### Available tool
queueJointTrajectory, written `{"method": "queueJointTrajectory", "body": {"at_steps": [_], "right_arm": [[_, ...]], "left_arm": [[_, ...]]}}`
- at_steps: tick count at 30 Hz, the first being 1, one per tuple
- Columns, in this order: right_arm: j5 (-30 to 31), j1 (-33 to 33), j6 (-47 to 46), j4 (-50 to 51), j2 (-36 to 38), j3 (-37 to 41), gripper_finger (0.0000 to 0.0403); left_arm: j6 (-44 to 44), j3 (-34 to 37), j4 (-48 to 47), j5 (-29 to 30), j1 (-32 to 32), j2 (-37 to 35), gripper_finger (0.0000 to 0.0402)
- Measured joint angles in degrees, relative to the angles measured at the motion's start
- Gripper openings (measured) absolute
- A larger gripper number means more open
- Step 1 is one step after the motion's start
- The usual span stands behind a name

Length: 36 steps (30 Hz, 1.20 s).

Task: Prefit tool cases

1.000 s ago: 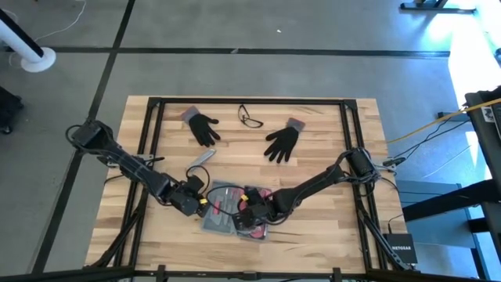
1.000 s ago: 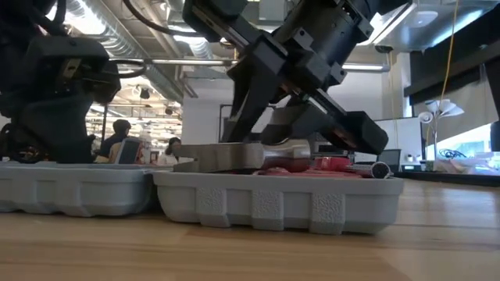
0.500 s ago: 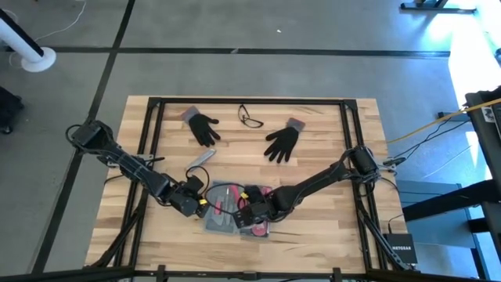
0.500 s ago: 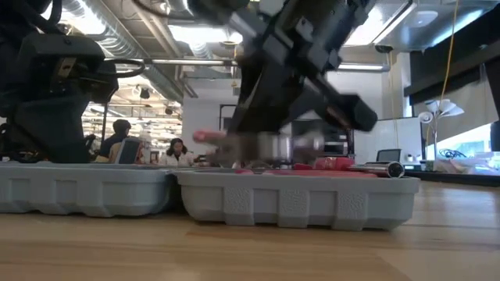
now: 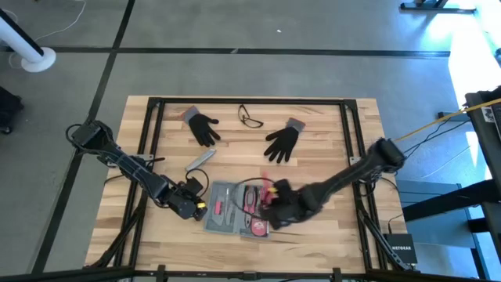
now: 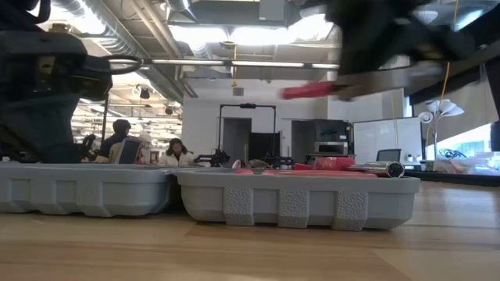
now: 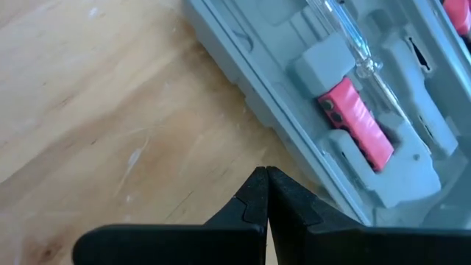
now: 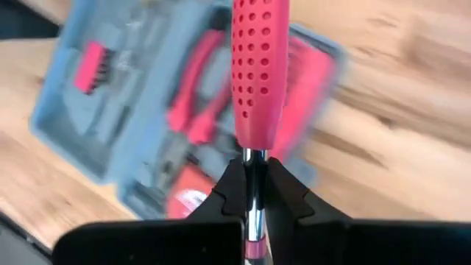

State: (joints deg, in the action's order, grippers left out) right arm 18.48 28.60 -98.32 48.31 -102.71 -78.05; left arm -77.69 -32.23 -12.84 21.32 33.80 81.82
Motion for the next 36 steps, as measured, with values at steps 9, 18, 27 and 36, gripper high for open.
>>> {"method": "queueJointTrajectory", "body": {"at_steps": [9,18,27,36], "right_arm": [[-0.9,8.4,-19.6,0.4,20.3,25.1,0.0015],[-3.0,6.8,-21.8,-0.7,35.3,42.1,0.0014],[-3.6,4.7,-21.8,-7.6,40.9,52.6,0.0014],[-3.5,4.7,-21.4,-10.9,40.9,56.3,0.0014]], "left_arm": [[1.9,0.0,0.0,0.1,0.0,0.0,0.0000],[-0.6,0.0,-0.1,0.0,0.0,0.0,0.0000],[-1.4,0.0,-0.2,-0.5,0.0,0.0,0.0000],[-5.9,0.0,-0.3,-0.6,0.0,0.0,0.0000]]}}
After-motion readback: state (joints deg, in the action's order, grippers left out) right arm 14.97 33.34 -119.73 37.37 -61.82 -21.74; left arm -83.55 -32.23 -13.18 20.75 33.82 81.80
